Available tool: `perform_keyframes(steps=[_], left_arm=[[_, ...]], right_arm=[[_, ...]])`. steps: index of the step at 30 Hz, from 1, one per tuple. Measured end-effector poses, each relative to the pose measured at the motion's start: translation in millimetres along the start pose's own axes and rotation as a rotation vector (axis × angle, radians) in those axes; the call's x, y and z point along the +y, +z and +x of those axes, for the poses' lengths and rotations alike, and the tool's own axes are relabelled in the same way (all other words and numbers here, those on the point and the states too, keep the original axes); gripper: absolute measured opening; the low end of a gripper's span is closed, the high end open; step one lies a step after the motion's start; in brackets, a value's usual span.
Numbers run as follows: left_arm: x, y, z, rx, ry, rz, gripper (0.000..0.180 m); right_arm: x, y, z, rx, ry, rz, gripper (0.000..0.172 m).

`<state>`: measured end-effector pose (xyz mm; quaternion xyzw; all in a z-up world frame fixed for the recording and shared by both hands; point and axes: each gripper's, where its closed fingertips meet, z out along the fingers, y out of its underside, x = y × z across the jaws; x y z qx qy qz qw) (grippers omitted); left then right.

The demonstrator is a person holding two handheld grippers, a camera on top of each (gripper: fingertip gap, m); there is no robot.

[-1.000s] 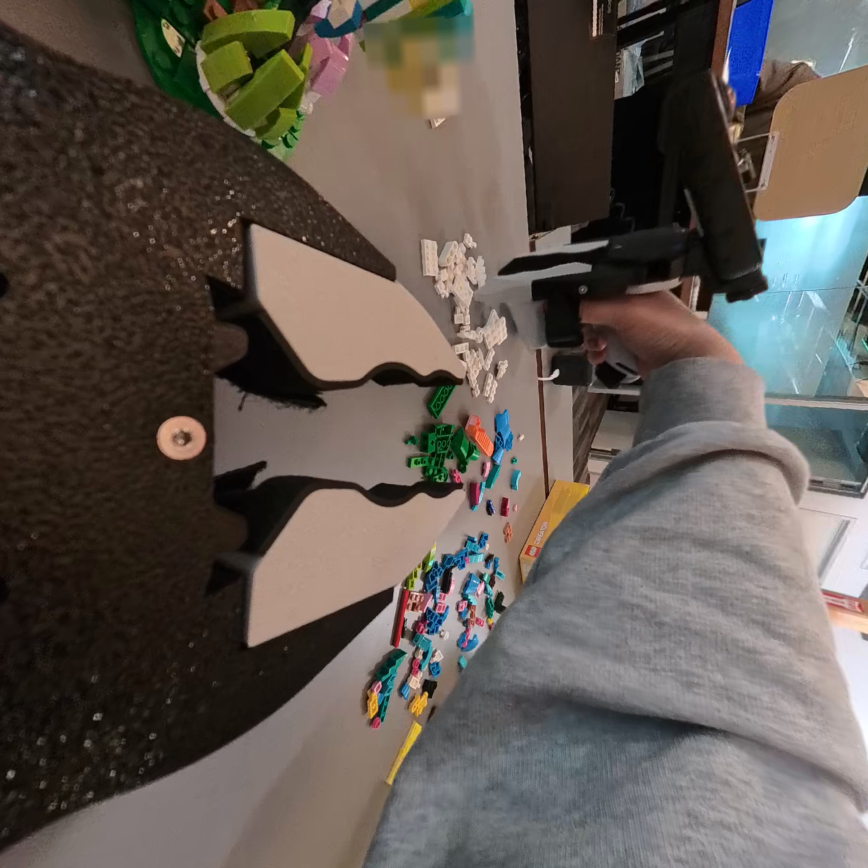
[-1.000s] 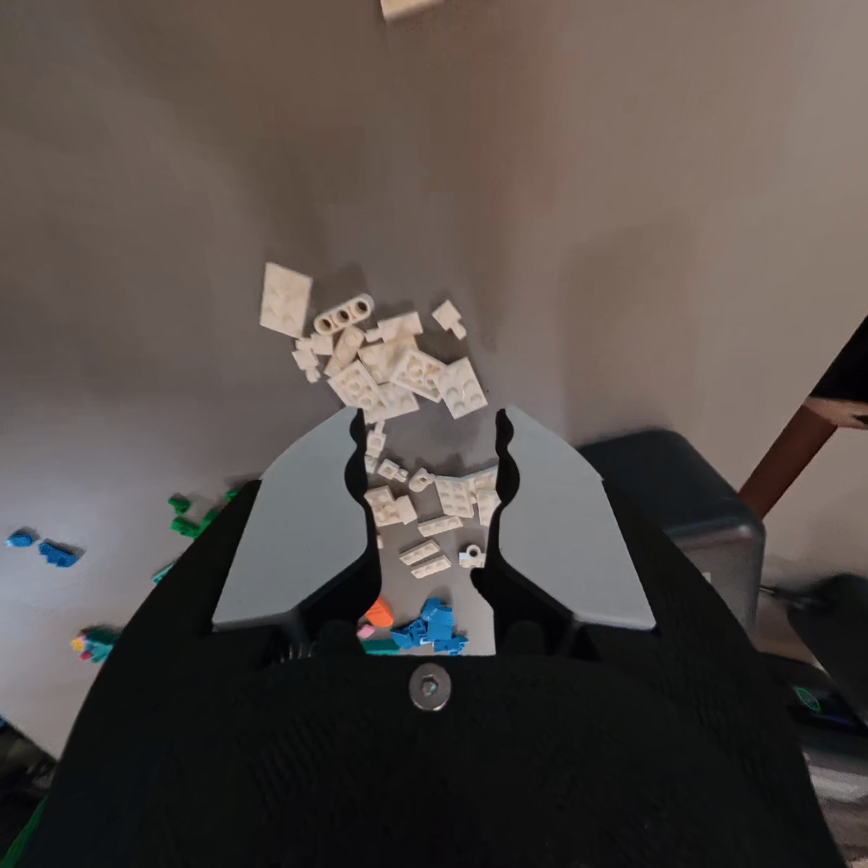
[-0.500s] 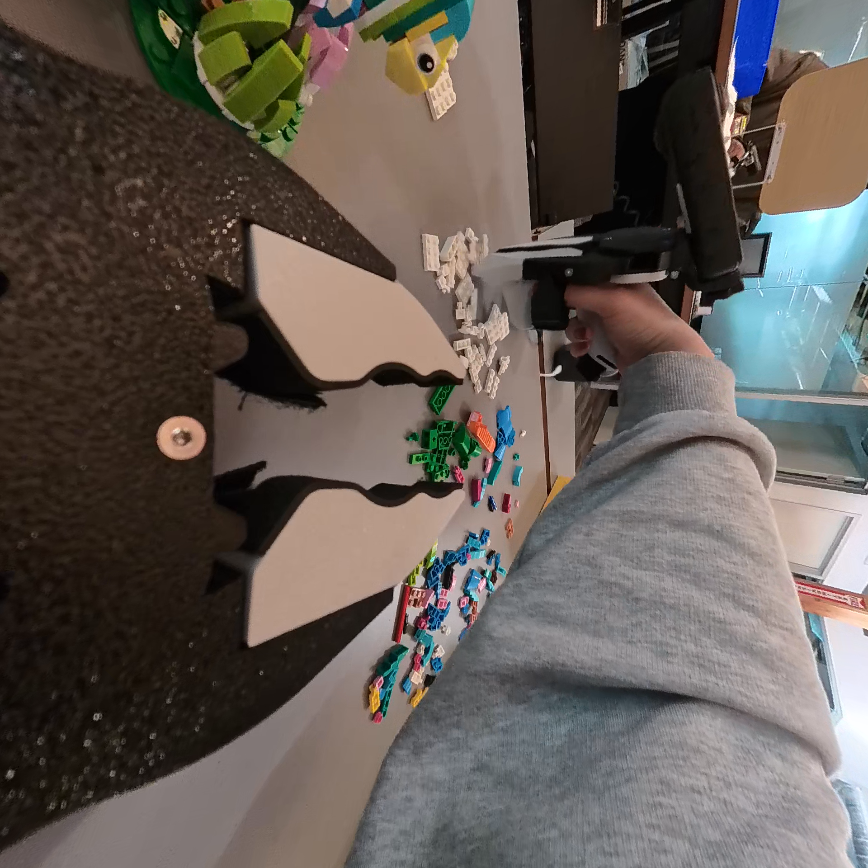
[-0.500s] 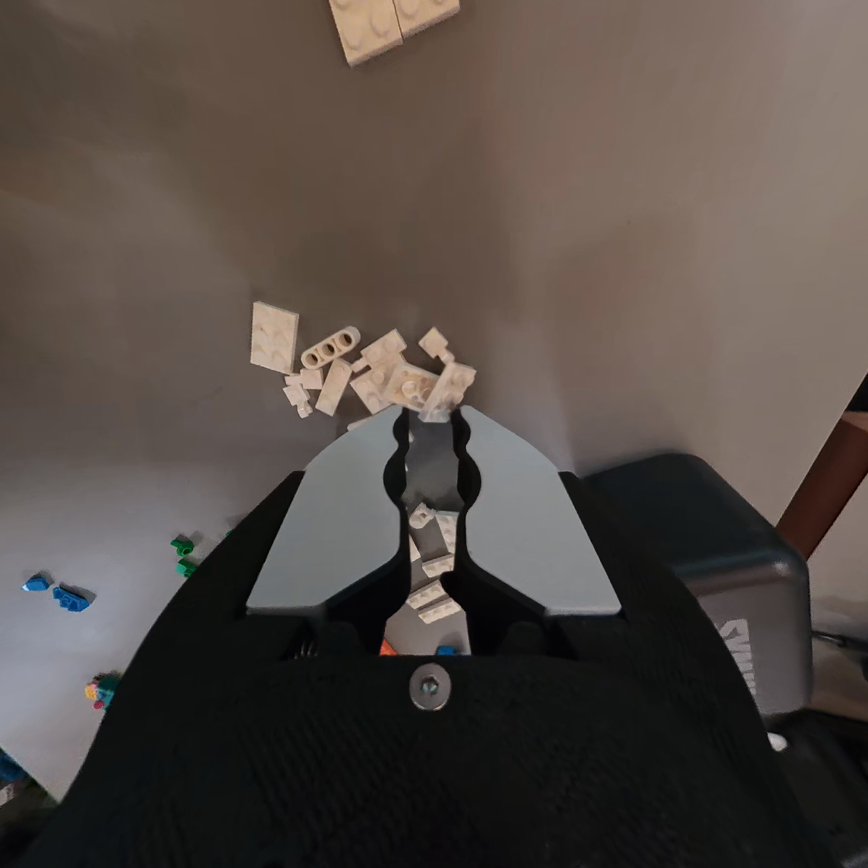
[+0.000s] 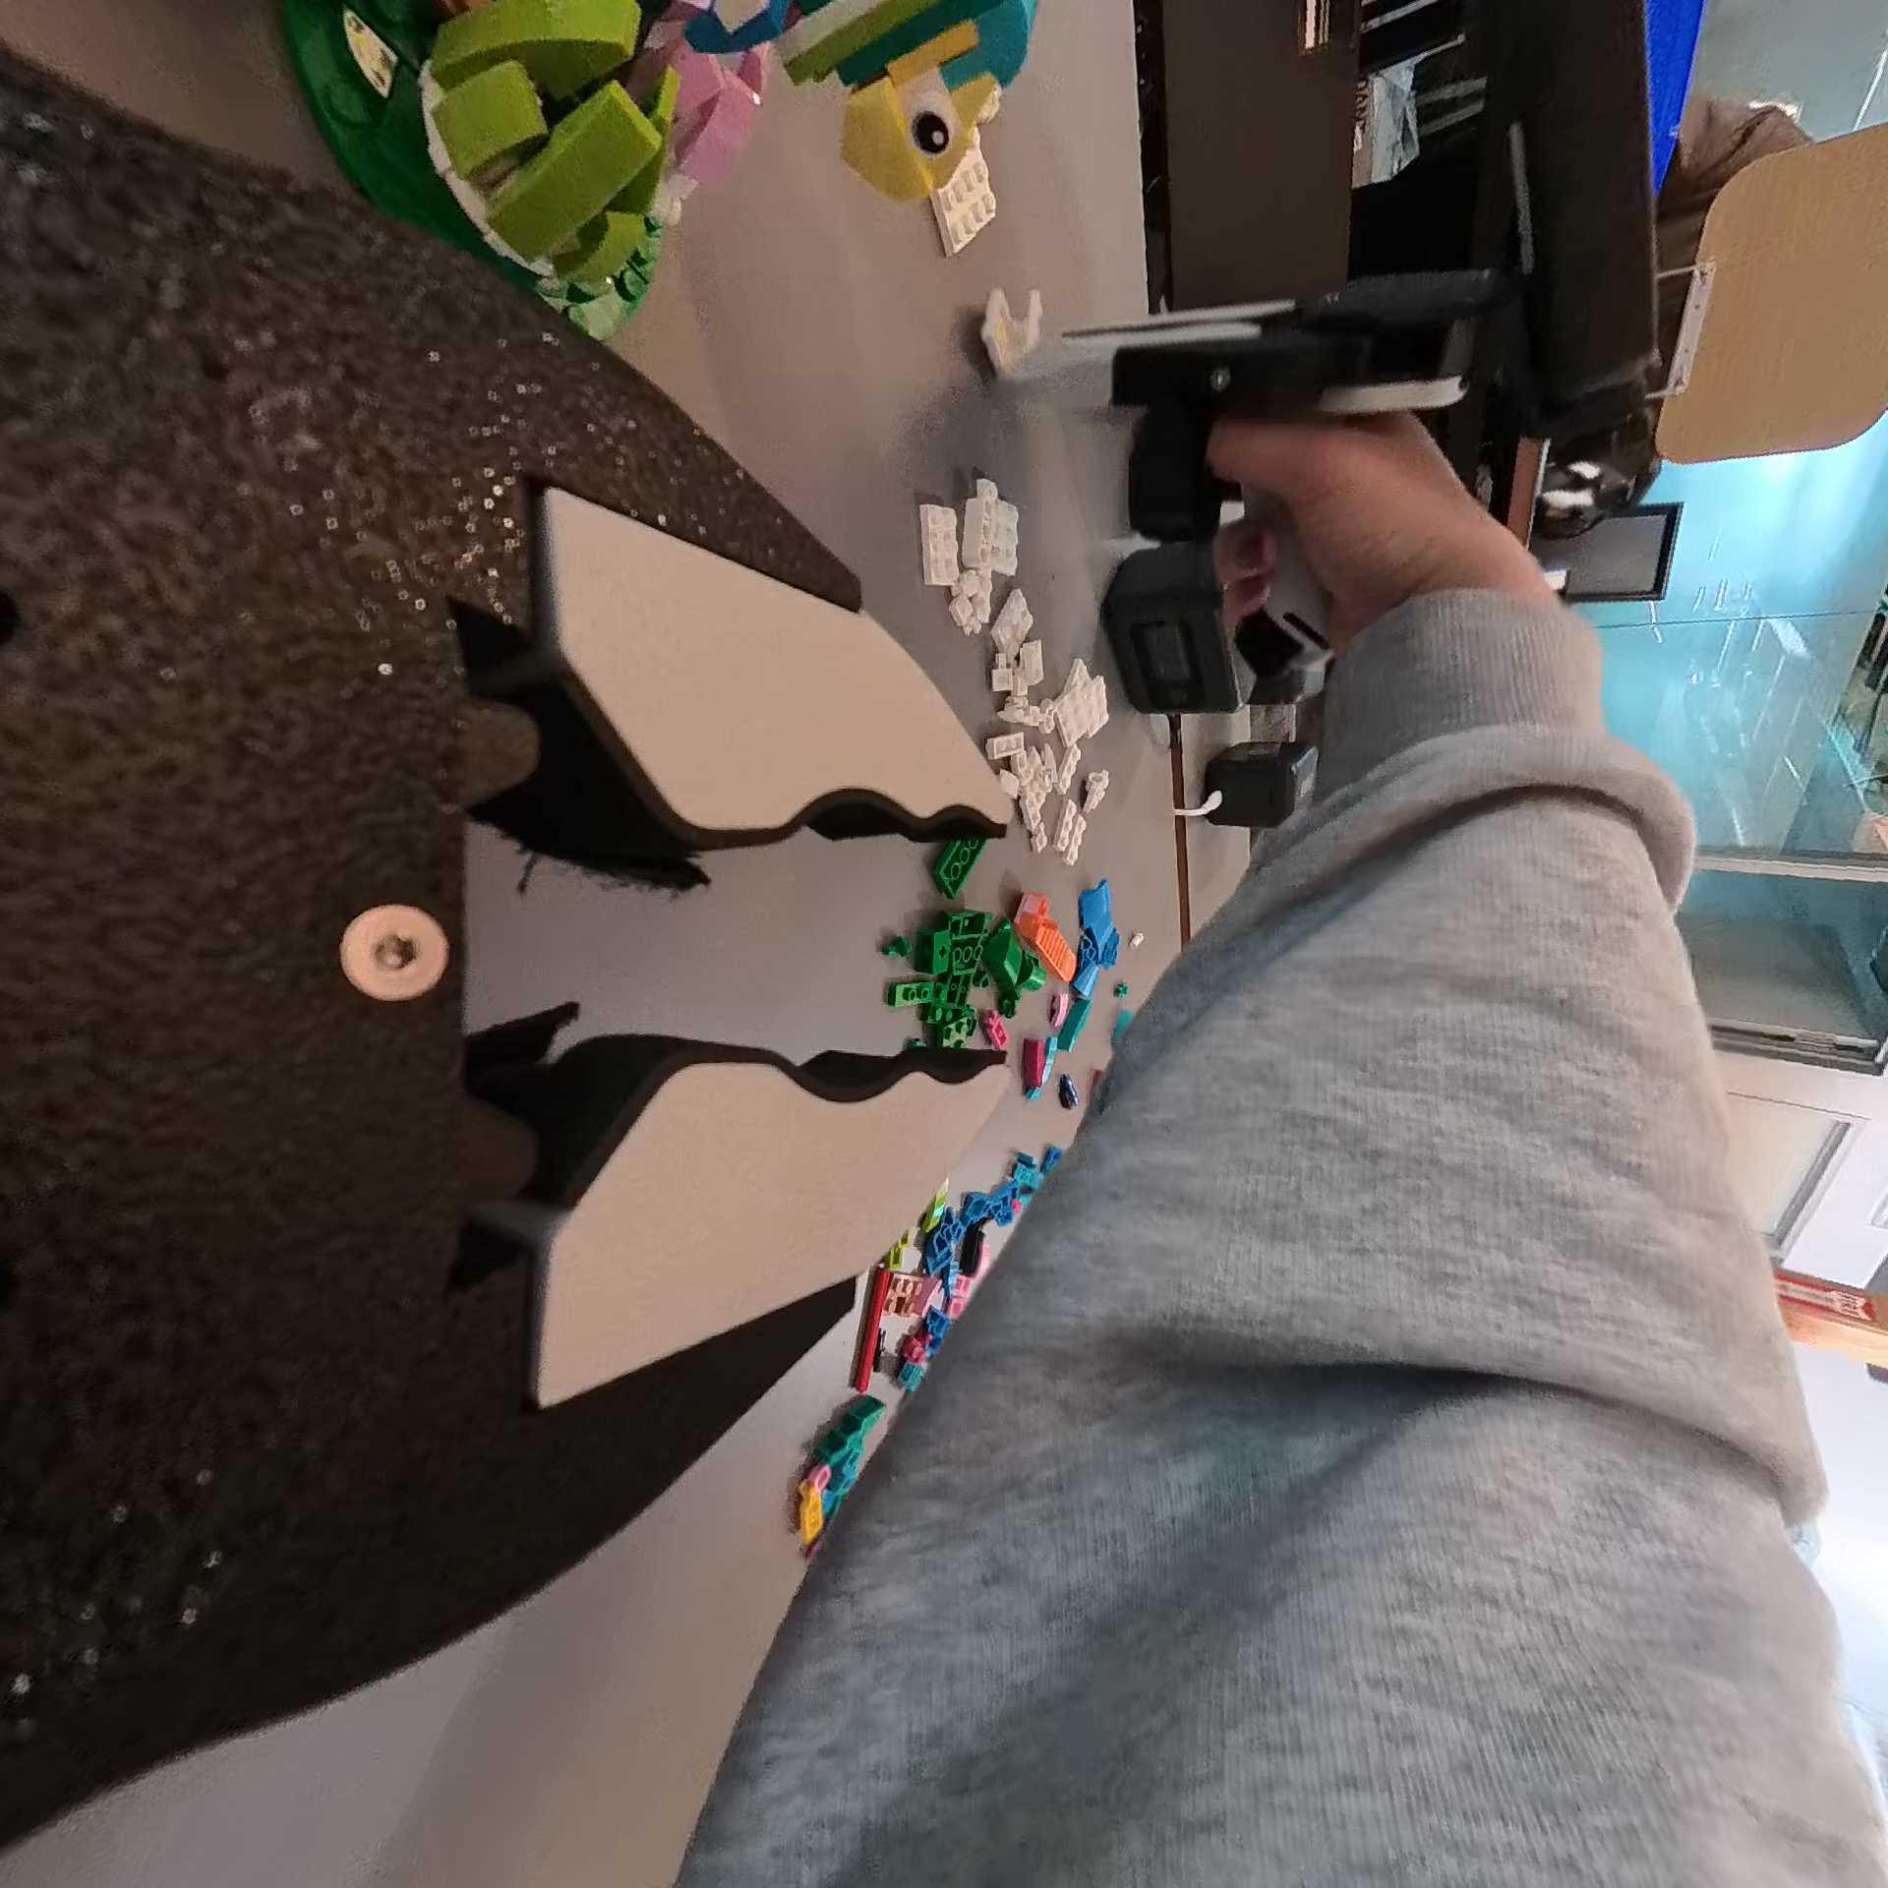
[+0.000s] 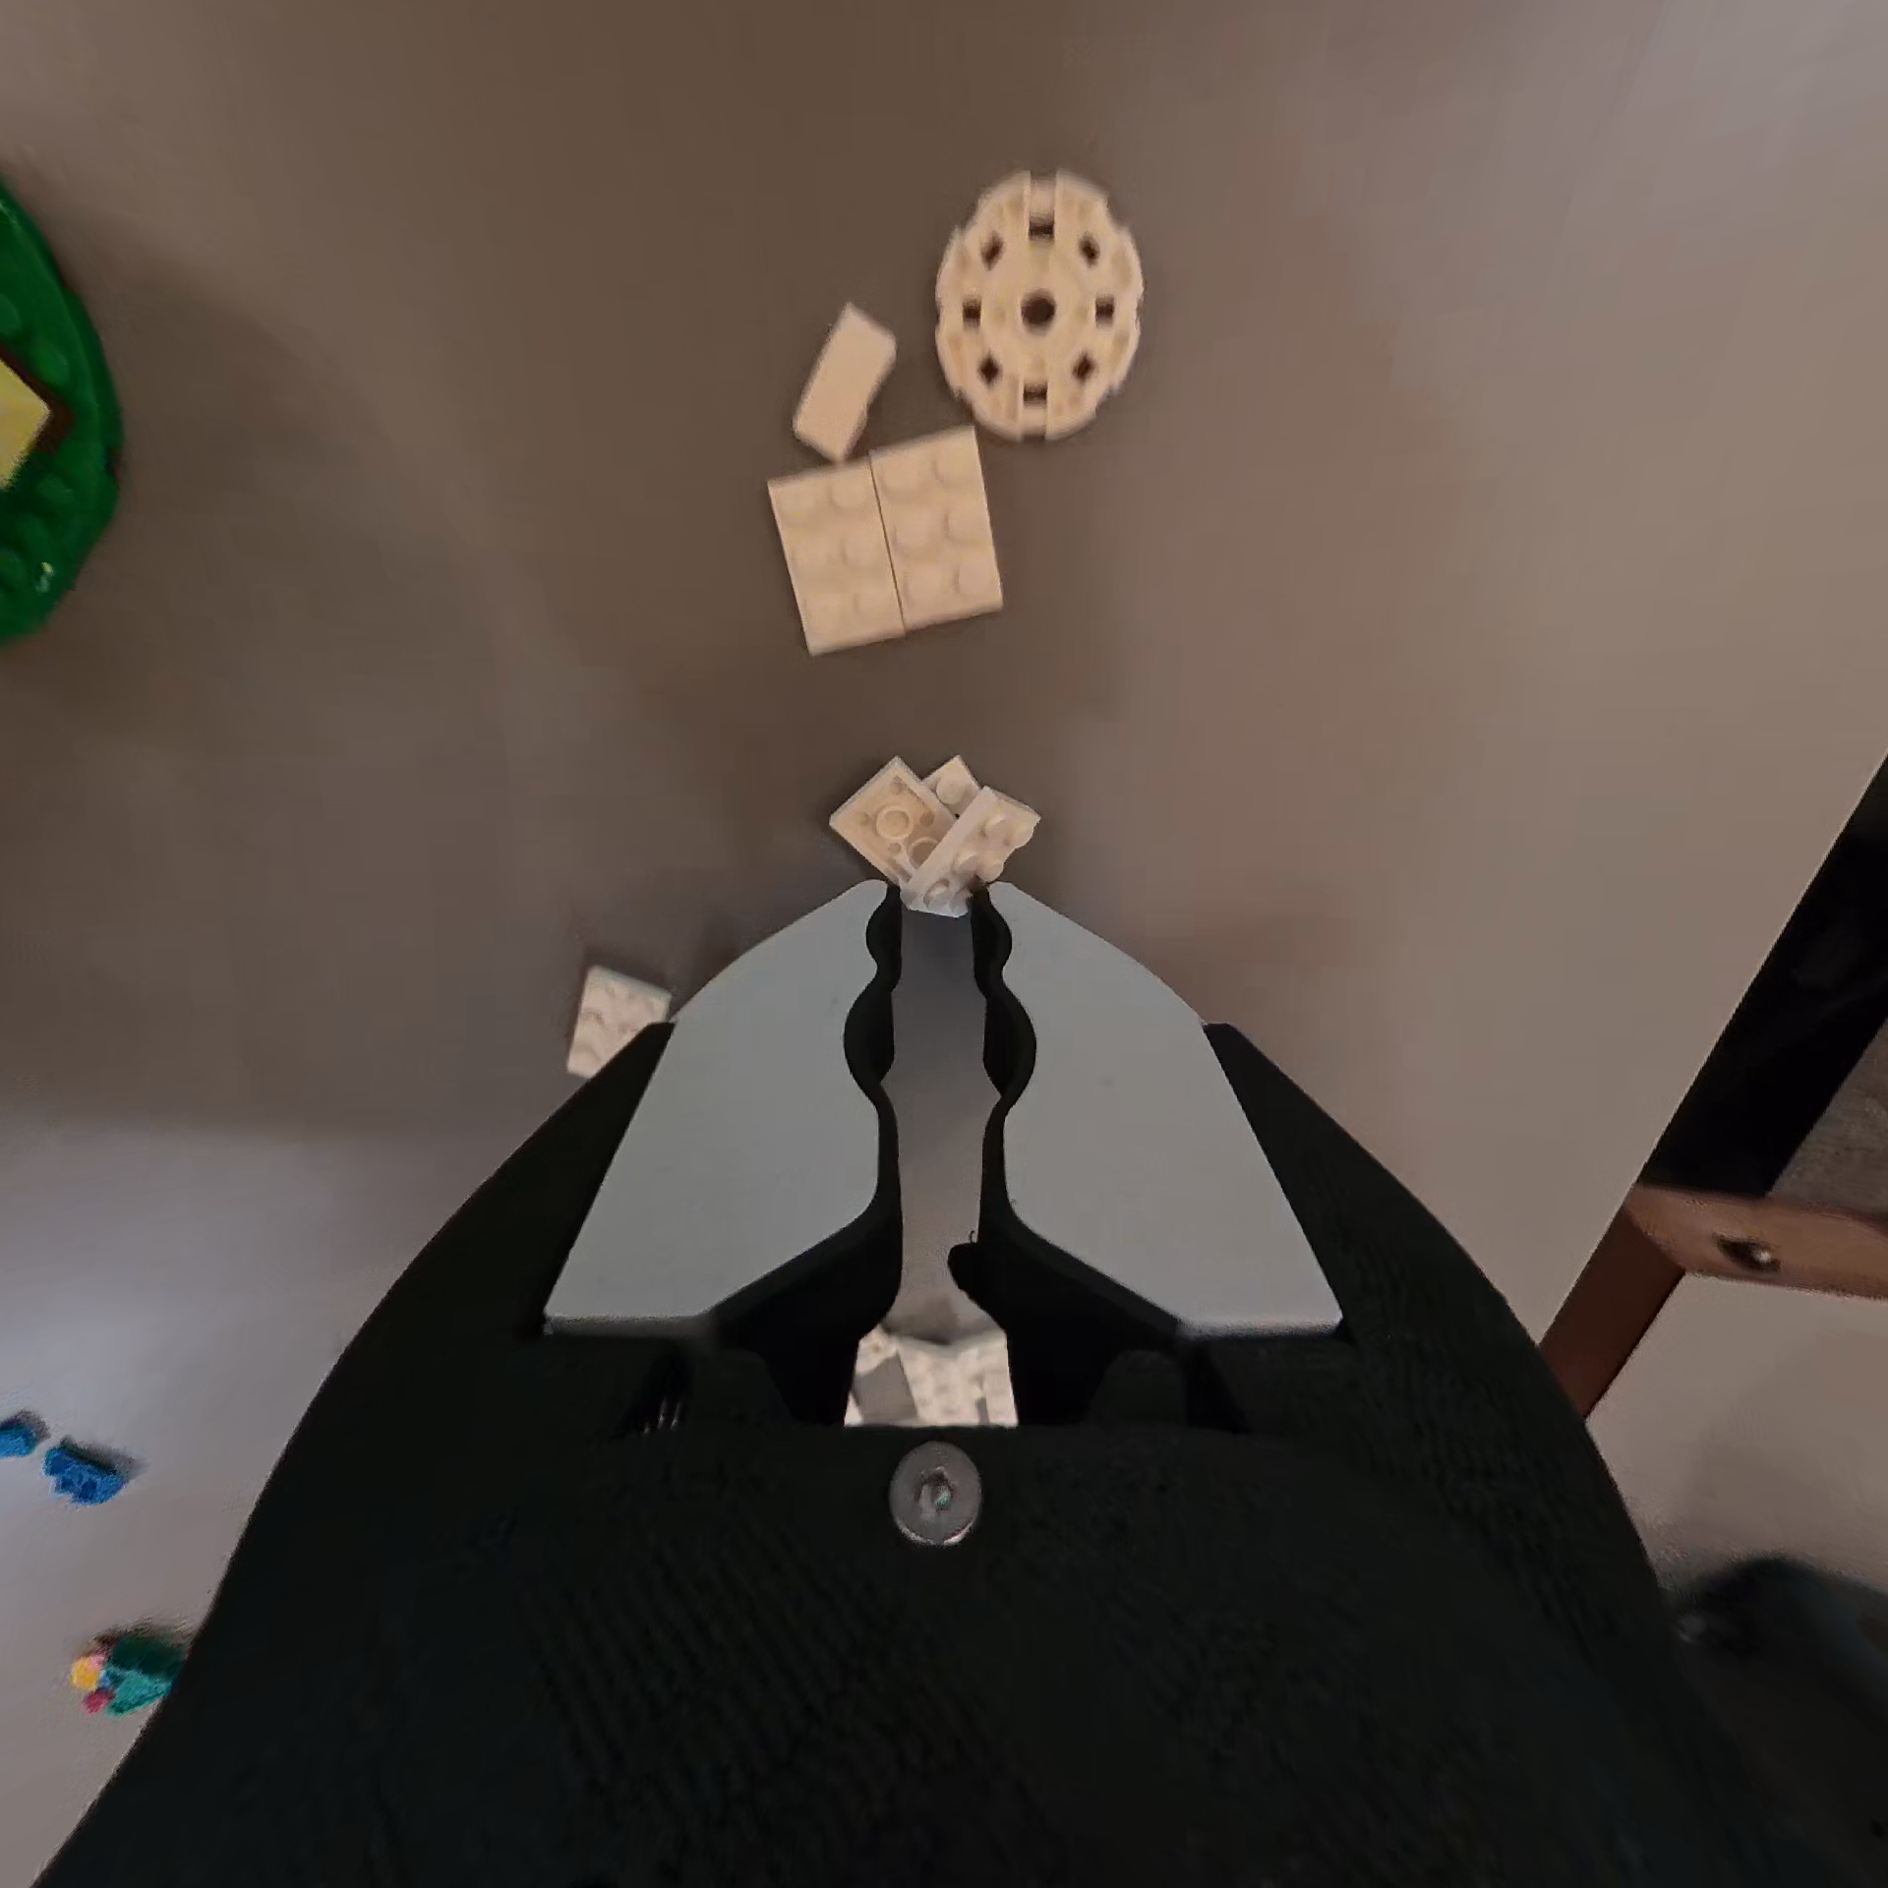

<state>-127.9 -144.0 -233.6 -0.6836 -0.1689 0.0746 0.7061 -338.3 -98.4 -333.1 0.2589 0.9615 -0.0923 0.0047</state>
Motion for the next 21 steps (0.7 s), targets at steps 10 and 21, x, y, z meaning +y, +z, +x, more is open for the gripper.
perform_keyframes(steps=[10, 21], left_arm=[[-1.9, -1.7, -0.7, 0.001, -0.017, 0.002, 0.038], [-0.5, -0.3, 0.3, 0.003, -0.025, -0.003, 0.038]], right_arm=[[-12.0, -3.9, -18.6, -0.036, -0.005, -0.081, 0.045], [50.6, -7.3, -48.1, -0.058, 0.096, -0.059, 0.069]])
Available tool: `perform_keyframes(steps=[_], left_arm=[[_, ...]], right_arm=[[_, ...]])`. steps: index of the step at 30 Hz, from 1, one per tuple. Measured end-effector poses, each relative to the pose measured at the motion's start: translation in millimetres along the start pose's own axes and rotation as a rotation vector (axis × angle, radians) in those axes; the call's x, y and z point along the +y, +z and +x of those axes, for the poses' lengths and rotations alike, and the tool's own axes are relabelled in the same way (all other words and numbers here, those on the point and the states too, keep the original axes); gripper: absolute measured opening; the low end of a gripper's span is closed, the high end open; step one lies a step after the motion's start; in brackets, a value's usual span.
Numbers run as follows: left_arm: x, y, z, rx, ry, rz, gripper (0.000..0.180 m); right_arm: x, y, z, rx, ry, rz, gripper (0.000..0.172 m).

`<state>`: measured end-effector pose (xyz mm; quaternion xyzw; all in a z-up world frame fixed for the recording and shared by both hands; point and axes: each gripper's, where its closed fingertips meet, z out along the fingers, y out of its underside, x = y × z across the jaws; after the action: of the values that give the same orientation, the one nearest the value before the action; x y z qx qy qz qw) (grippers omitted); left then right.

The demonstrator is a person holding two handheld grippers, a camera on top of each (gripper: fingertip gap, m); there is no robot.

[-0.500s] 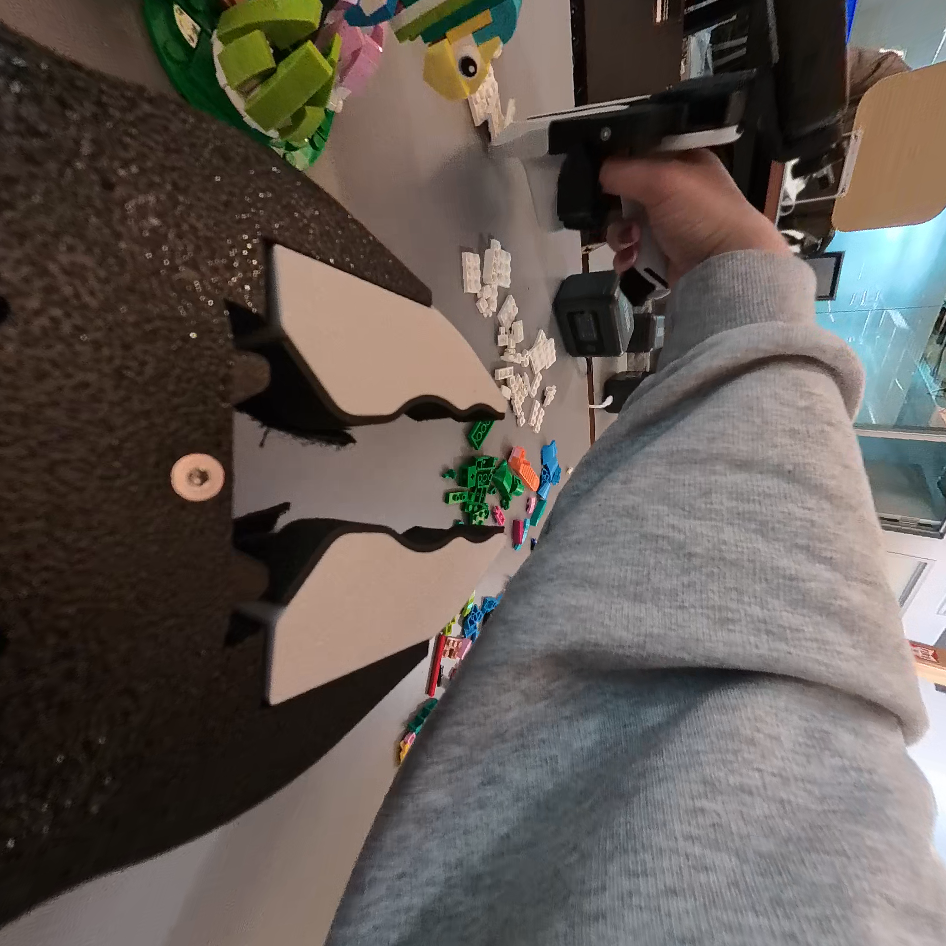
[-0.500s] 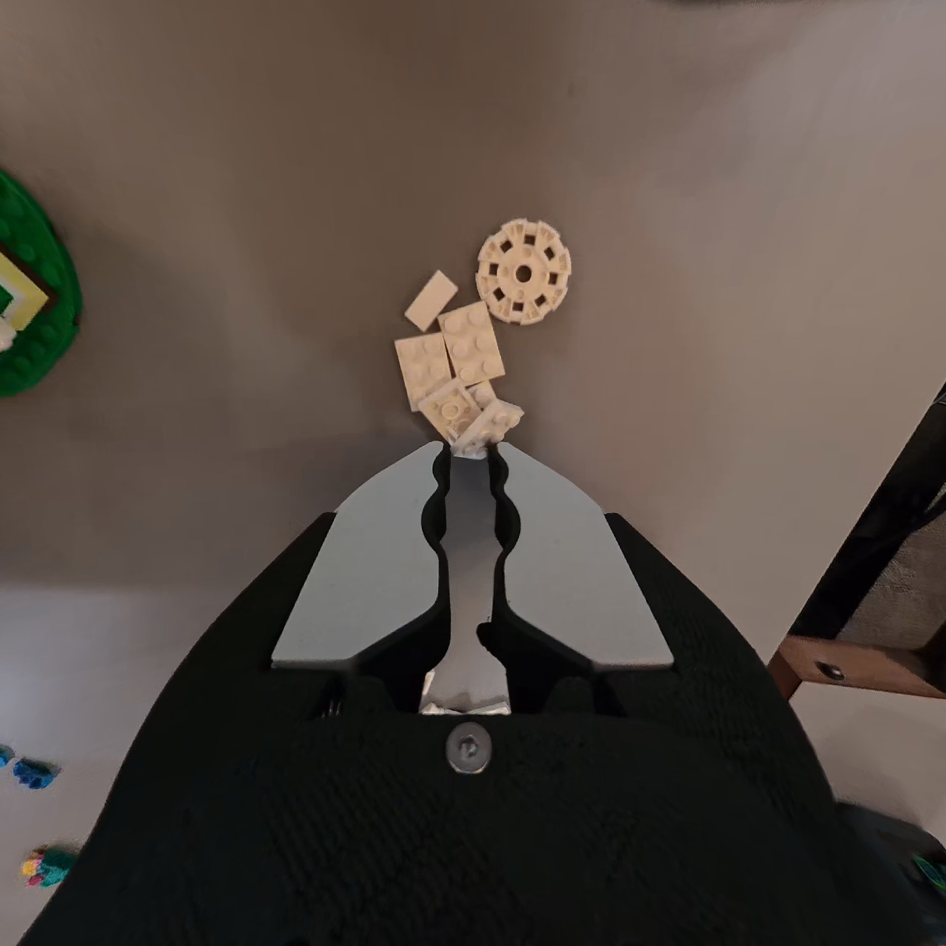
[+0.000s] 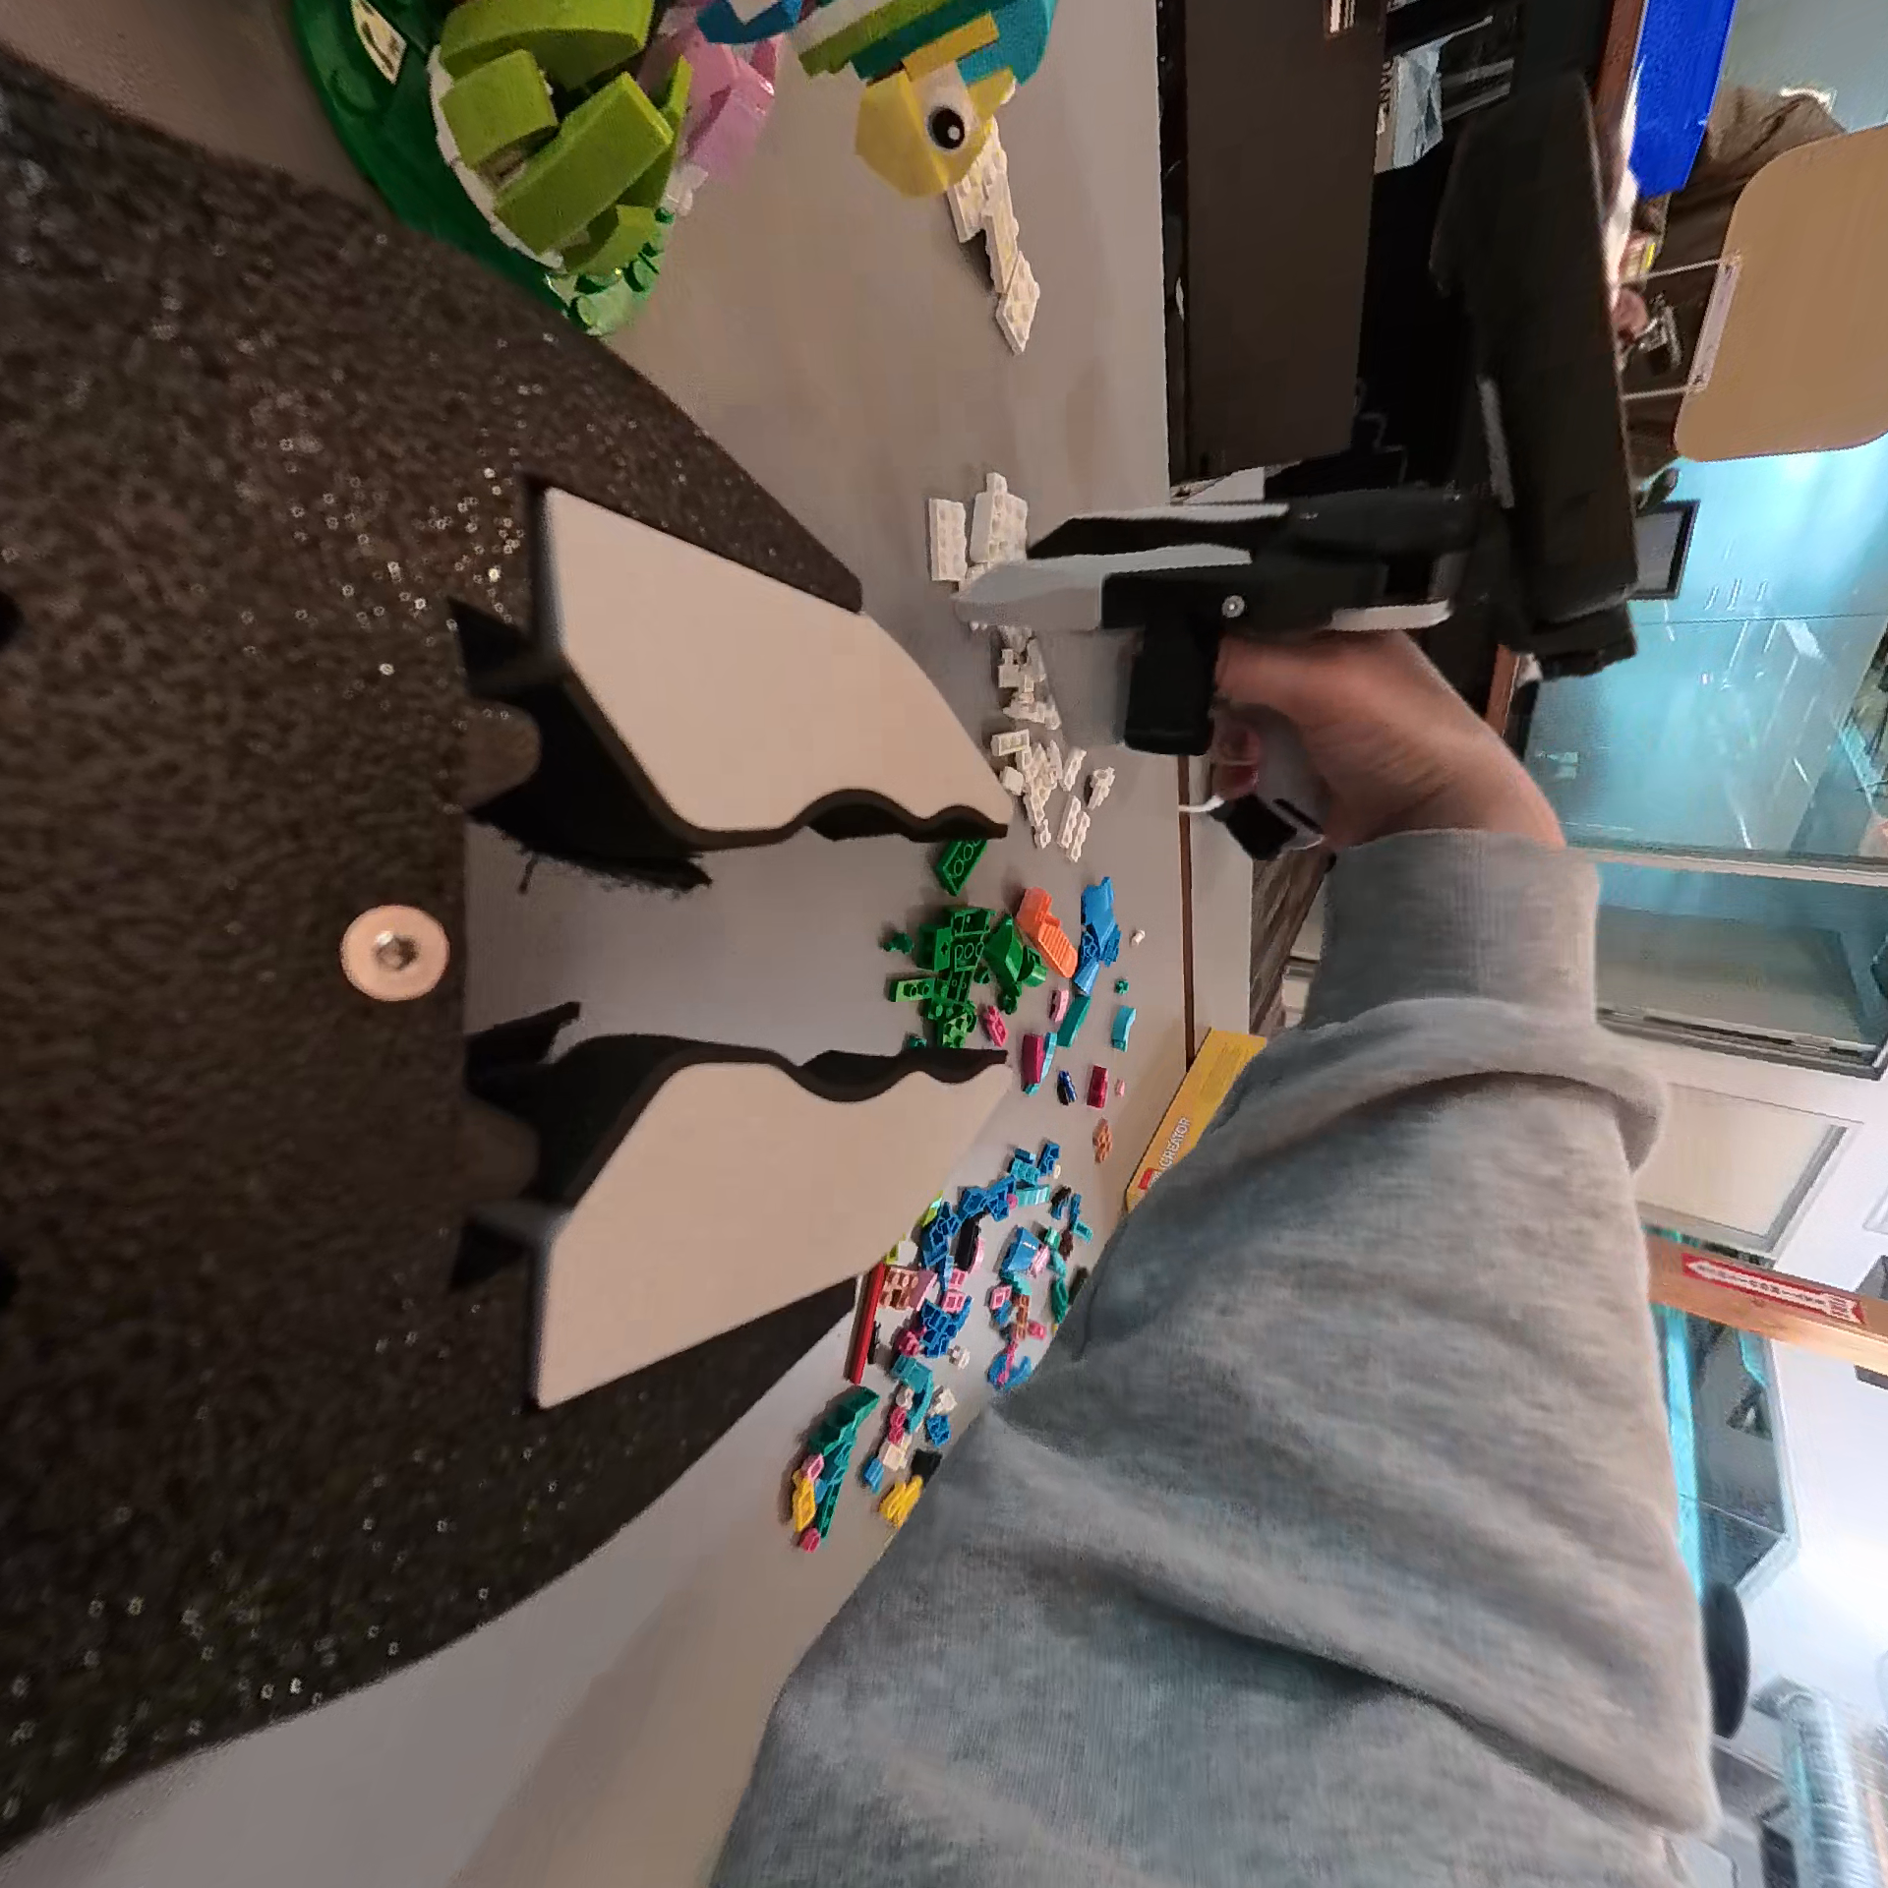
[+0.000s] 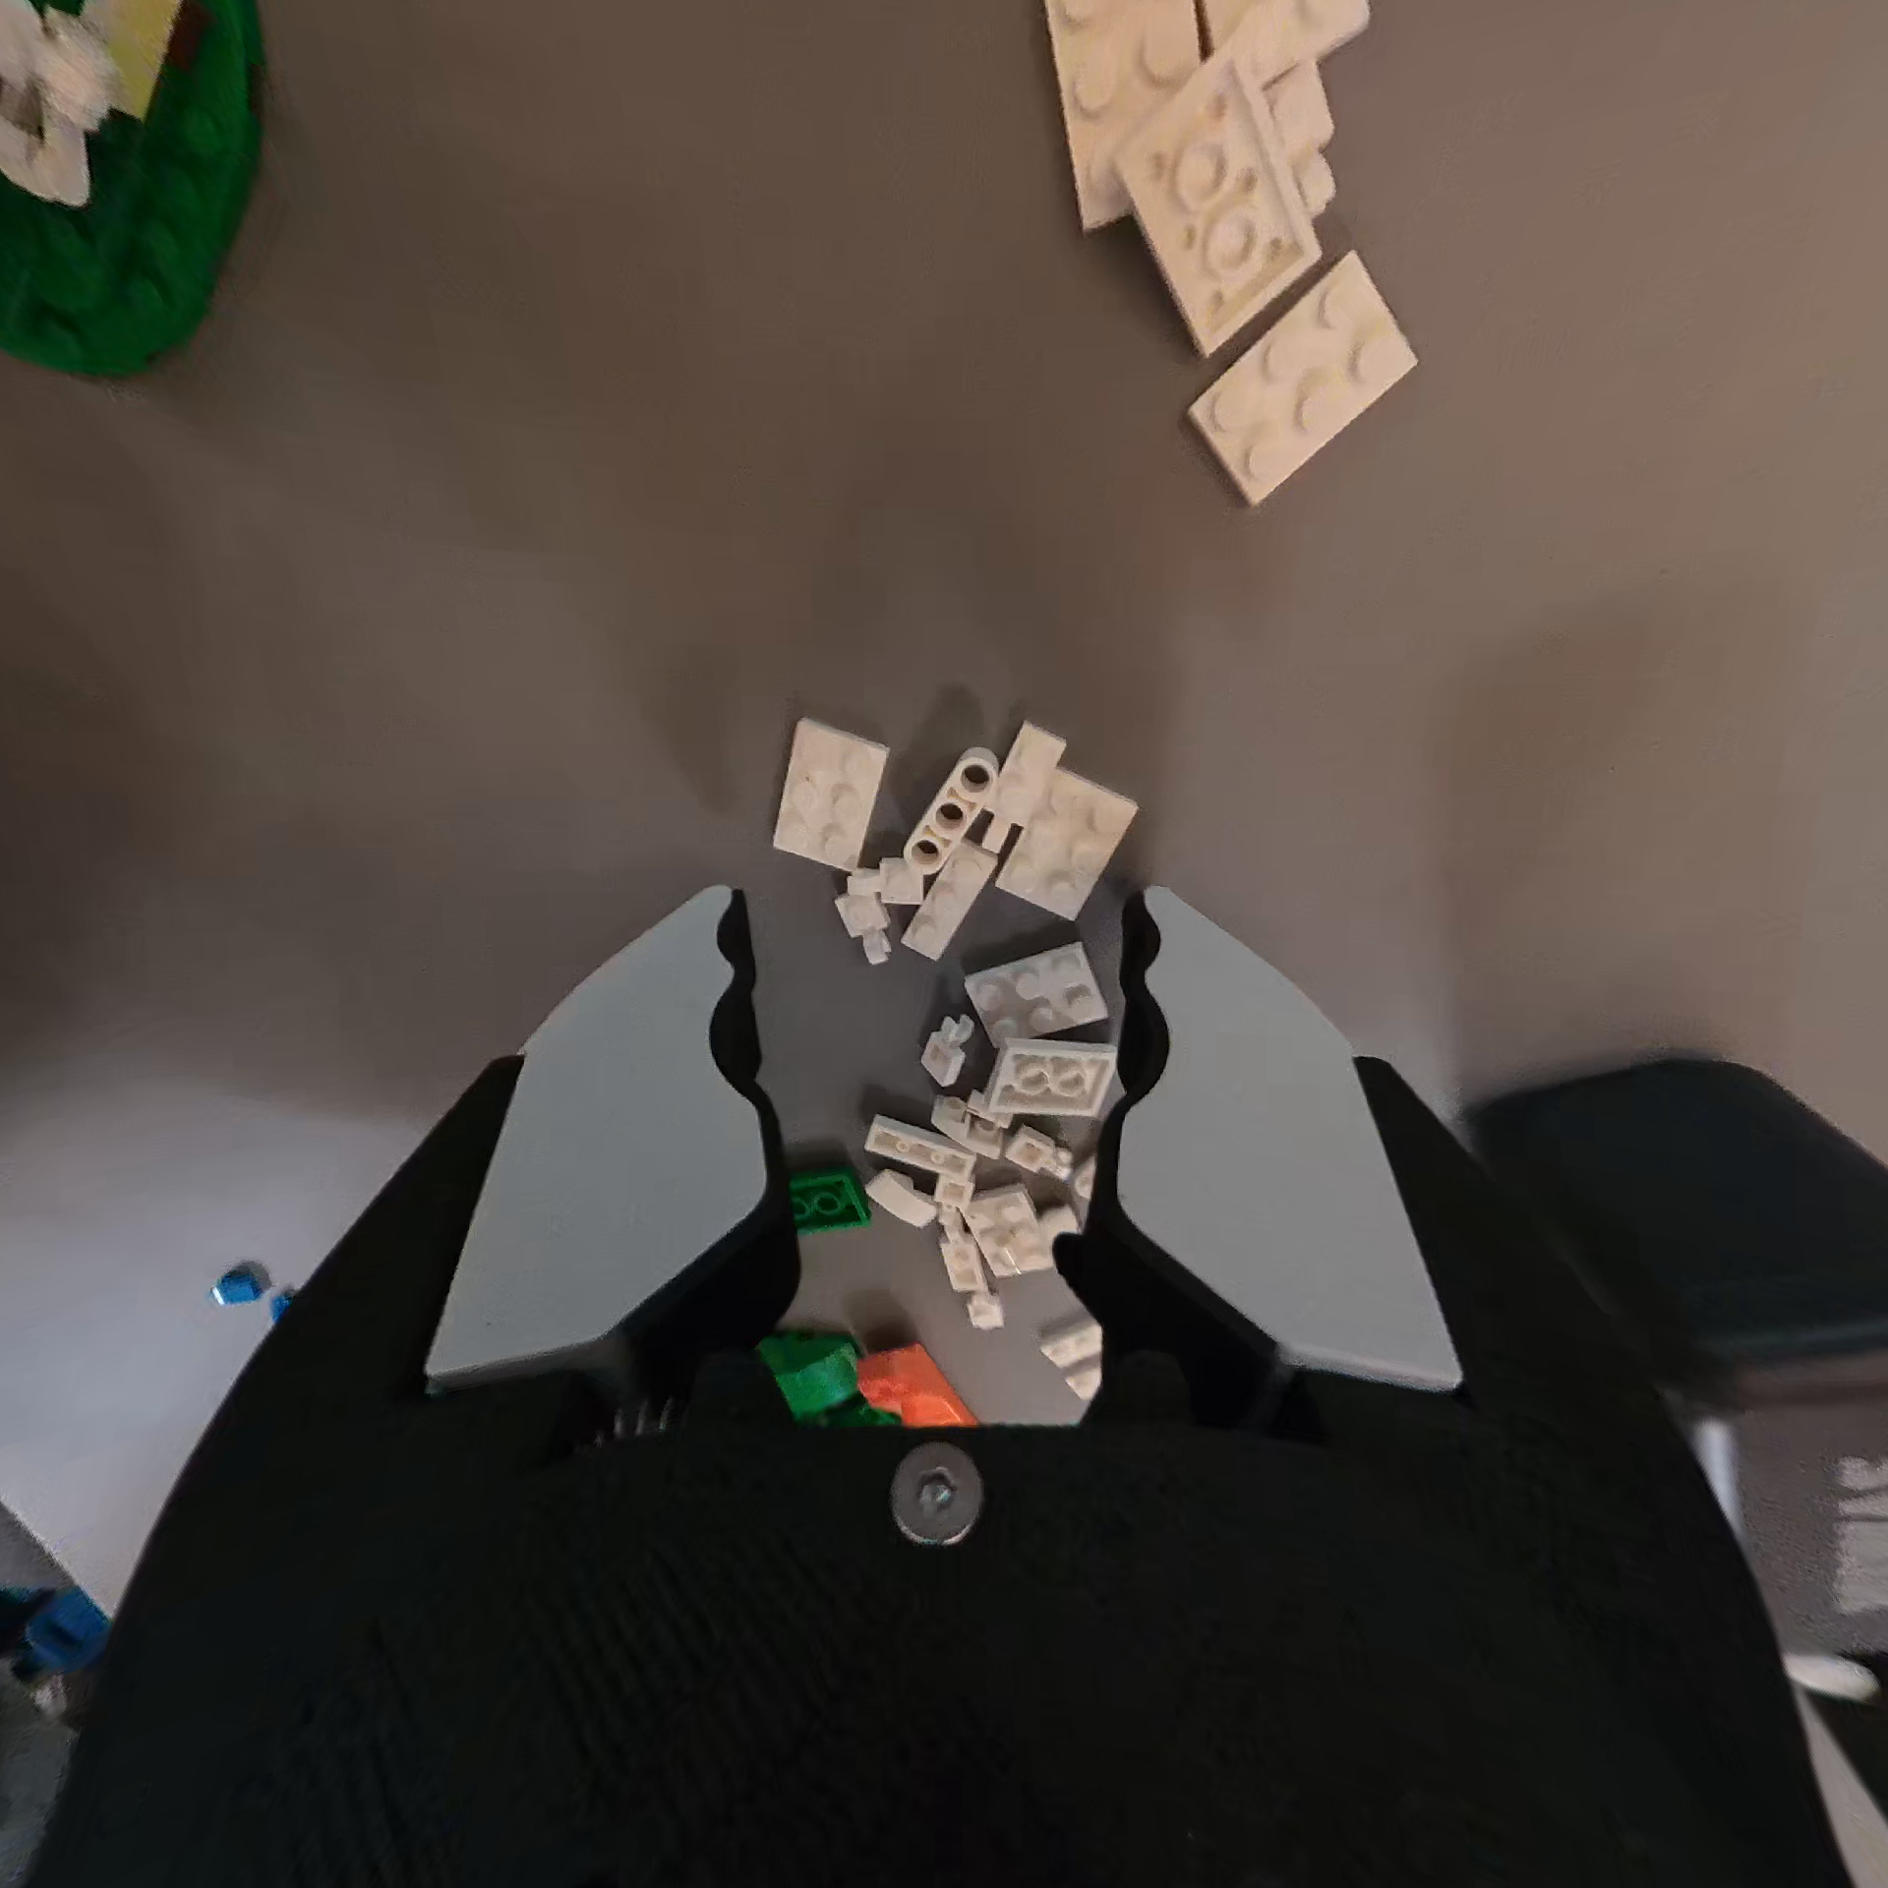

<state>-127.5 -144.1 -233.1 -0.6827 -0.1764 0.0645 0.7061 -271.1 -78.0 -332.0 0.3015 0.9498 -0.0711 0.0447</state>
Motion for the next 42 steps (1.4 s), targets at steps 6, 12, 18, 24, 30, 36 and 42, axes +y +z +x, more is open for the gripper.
perform_keyframes(steps=[6, 12, 18, 24, 30, 36, 42], left_arm=[[0.6, 0.1, 0.6, 0.001, 0.003, -0.002, 0.038], [0.8, -0.7, 0.2, 0.003, -0.001, -0.003, 0.038], [1.9, -0.3, 0.5, 0.001, -0.007, -0.006, 0.038], [2.3, -0.9, 0.3, 0.000, -0.008, -0.011, 0.038], [2.6, -0.1, 2.4, 0.005, -0.016, -0.011, 0.038], [3.7, 0.7, 2.4, 0.002, -0.017, -0.010, 0.038], [3.9, 1.5, 3.2, 0.004, -0.009, -0.012, 0.038]], right_arm=[[-8.8, 2.5, 3.2, 0.034, 0.063, 0.074, 0.069], [-11.9, 3.2, -1.2, 0.033, 0.012, 0.062, 0.047], [-19.6, 2.6, -1.2, 0.059, -0.037, 0.063, 0.035], [-38.1, 2.3, 14.3, 0.067, -0.016, 0.073, 0.030], [-66.1, 2.9, 29.4, 0.086, 0.009, 0.097, 0.027], [-46.6, -10.8, 27.3, 0.104, 0.001, 0.042, 0.044], [21.2, -13.4, 12.6, 0.048, 0.046, -0.072, 0.061]])
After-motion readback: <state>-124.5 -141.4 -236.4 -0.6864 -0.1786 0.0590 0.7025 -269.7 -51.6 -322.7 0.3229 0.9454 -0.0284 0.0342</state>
